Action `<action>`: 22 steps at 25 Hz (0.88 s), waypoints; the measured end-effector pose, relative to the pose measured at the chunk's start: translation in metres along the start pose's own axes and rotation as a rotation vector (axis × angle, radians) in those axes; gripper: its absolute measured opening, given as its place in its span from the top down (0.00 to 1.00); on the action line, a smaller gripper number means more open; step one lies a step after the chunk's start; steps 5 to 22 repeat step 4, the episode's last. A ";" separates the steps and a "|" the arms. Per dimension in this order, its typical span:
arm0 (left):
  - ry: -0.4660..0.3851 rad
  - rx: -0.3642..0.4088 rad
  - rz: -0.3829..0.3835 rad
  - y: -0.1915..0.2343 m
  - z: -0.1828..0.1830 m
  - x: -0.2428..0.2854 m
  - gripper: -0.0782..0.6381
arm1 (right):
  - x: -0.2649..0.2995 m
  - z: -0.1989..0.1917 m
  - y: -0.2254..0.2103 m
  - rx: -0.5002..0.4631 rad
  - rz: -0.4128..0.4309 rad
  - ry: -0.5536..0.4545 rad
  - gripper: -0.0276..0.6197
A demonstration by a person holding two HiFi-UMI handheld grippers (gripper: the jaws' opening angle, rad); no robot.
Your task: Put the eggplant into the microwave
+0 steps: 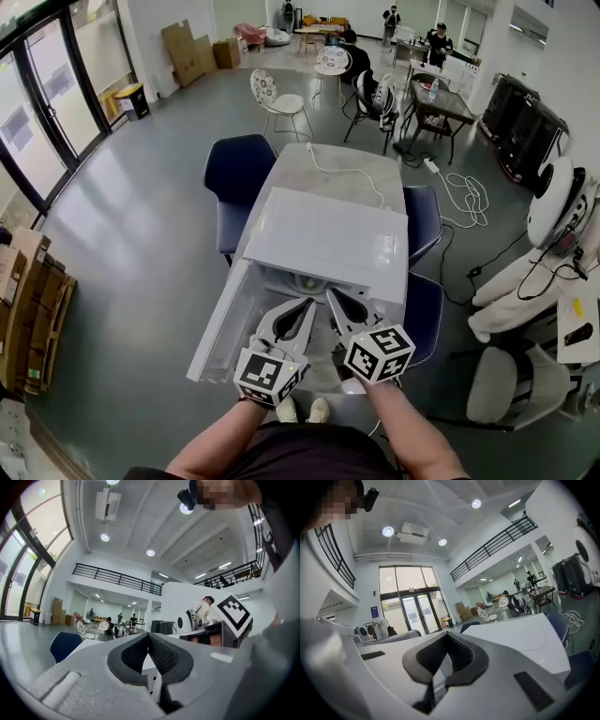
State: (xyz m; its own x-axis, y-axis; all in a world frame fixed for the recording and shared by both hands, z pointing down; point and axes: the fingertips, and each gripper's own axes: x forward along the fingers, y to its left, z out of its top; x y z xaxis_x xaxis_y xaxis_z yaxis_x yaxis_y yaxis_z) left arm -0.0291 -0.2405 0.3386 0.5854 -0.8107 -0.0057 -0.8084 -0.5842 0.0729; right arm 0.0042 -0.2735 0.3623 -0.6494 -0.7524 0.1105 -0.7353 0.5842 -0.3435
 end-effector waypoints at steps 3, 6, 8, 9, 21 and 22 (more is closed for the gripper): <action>-0.001 -0.002 0.009 0.003 0.001 -0.002 0.88 | 0.000 0.001 0.005 -0.016 0.007 0.000 0.95; -0.002 -0.003 0.012 0.003 0.002 -0.003 0.88 | -0.001 0.002 0.007 -0.022 0.009 0.000 0.95; -0.002 -0.003 0.012 0.003 0.002 -0.003 0.88 | -0.001 0.002 0.007 -0.022 0.009 0.000 0.95; -0.002 -0.003 0.012 0.003 0.002 -0.003 0.88 | -0.001 0.002 0.007 -0.022 0.009 0.000 0.95; -0.002 -0.003 0.012 0.003 0.002 -0.003 0.88 | -0.001 0.002 0.007 -0.022 0.009 0.000 0.95; -0.002 -0.003 0.012 0.003 0.002 -0.003 0.88 | -0.001 0.002 0.007 -0.022 0.009 0.000 0.95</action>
